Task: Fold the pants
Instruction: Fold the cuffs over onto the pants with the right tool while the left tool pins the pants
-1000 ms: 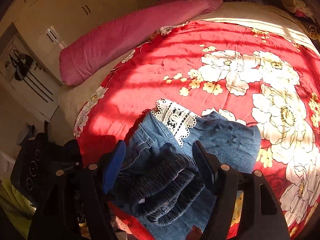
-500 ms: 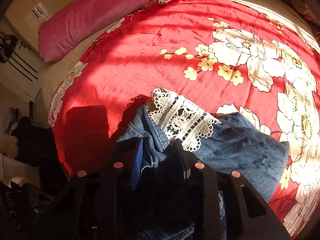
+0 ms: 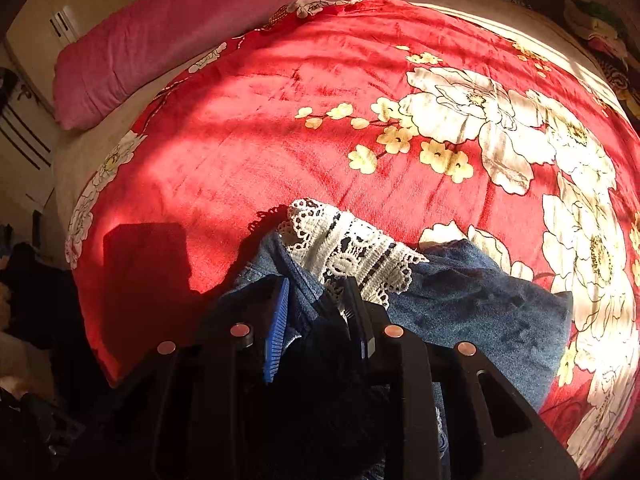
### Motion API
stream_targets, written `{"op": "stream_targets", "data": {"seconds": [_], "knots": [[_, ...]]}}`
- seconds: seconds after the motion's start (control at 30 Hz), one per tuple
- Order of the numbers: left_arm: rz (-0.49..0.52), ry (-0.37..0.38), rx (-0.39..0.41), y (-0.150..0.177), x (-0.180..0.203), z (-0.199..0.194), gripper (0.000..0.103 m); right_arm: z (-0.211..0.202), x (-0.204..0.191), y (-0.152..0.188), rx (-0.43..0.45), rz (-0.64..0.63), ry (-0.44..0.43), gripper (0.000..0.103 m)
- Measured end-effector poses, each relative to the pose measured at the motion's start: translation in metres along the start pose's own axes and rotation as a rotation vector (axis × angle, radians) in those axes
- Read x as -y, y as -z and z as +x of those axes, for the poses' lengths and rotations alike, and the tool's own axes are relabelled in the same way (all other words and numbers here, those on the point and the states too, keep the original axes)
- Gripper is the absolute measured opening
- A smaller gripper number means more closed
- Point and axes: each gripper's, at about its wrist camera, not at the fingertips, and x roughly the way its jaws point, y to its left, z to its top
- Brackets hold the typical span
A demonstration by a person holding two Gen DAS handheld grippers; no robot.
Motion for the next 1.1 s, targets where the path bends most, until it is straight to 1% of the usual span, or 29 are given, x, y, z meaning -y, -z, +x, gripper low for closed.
{"op": "stream_targets", "data": {"seconds": [0.1, 0.13, 0.23, 0.33, 0.43, 0.47, 0.53, 0.67, 0.77, 0.87, 0.9, 0.93, 0.97, 1.1], "knots": [[-0.008, 0.003, -0.014, 0.000, -0.001, 0.003, 0.000, -0.014, -0.001, 0.001, 0.034, 0.009, -0.022, 0.027], [-0.010, 0.008, -0.017, 0.001, -0.001, 0.004, 0.000, -0.022, -0.002, 0.001, 0.051, 0.003, -0.026, 0.029], [-0.012, 0.008, -0.020, 0.001, -0.001, 0.005, 0.000, -0.046, -0.007, 0.003, 0.099, -0.027, -0.022, 0.029], [-0.016, 0.010, -0.018, 0.002, -0.001, 0.006, 0.000, -0.066, -0.012, 0.009, 0.131, -0.048, -0.043, 0.029], [-0.029, 0.021, -0.016, 0.002, -0.004, 0.005, 0.000, -0.075, -0.012, 0.019, 0.129, -0.052, -0.073, 0.030], [-0.035, 0.027, -0.015, 0.002, -0.005, 0.004, 0.000, -0.076, -0.011, 0.022, 0.126, -0.050, -0.075, 0.034], [-0.046, 0.037, -0.004, 0.001, -0.007, 0.002, 0.000, -0.076, -0.006, 0.028, 0.119, -0.037, -0.061, 0.037], [-0.061, 0.049, 0.031, 0.002, -0.012, -0.010, 0.000, -0.076, 0.013, 0.037, 0.122, 0.030, -0.064, 0.039], [-0.099, 0.058, 0.046, 0.002, -0.020, -0.018, 0.001, -0.081, 0.023, 0.042, 0.133, 0.064, -0.071, 0.040], [-0.111, 0.054, 0.062, 0.002, -0.026, -0.025, 0.001, -0.086, 0.030, 0.046, 0.143, 0.079, -0.065, 0.047], [-0.114, 0.054, 0.065, 0.002, -0.027, -0.026, 0.004, -0.087, 0.031, 0.047, 0.144, 0.082, -0.064, 0.047], [-0.116, 0.053, 0.067, 0.002, -0.029, -0.028, 0.011, -0.088, 0.033, 0.048, 0.147, 0.085, -0.063, 0.048], [-0.116, 0.053, 0.070, 0.002, -0.029, -0.029, 0.014, -0.089, 0.034, 0.048, 0.149, 0.090, -0.063, 0.048], [-0.100, 0.052, 0.071, -0.002, -0.026, -0.024, 0.015, -0.090, 0.036, 0.050, 0.151, 0.100, -0.067, 0.050]]}}
